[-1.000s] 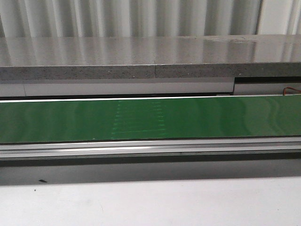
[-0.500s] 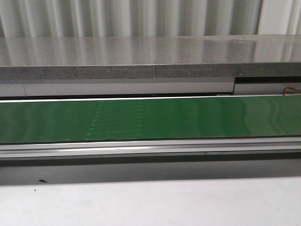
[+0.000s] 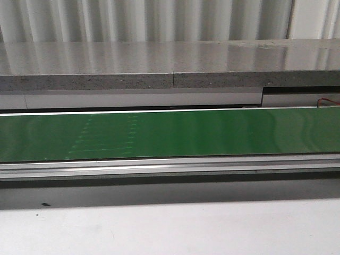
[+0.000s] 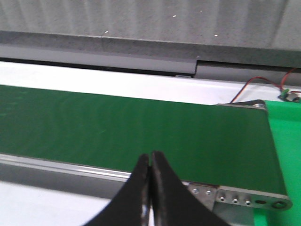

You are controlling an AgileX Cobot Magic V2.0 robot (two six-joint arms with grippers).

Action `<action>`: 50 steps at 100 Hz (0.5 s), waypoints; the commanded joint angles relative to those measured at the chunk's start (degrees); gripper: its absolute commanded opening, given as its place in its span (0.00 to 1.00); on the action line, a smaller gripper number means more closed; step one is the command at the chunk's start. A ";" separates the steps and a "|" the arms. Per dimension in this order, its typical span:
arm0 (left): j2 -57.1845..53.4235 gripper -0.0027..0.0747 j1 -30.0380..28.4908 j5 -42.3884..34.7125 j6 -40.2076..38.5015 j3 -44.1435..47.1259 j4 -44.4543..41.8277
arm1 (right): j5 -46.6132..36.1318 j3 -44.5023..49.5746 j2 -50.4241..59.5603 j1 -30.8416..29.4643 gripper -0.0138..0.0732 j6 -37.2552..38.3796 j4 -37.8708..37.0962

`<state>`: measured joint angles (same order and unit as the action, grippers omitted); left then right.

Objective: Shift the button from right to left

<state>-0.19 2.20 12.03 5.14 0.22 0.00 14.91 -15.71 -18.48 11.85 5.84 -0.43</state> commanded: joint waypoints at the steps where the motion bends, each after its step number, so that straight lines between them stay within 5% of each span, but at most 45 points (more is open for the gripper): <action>1: -1.90 0.01 -0.14 -4.39 -0.61 2.19 0.55 | -10.50 2.08 0.82 -3.96 0.08 -0.41 -0.88; 27: -1.90 0.01 -0.14 -4.39 -0.61 2.19 0.55 | -15.61 11.99 9.23 -13.18 0.08 -4.83 -1.50; 50: -1.90 0.01 -0.14 -4.39 -0.61 2.19 0.55 | -12.22 16.14 18.69 -15.03 0.08 -5.84 -0.51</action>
<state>-0.19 2.07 12.03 5.14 0.22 0.00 5.88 1.45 -2.60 -2.76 0.85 -1.02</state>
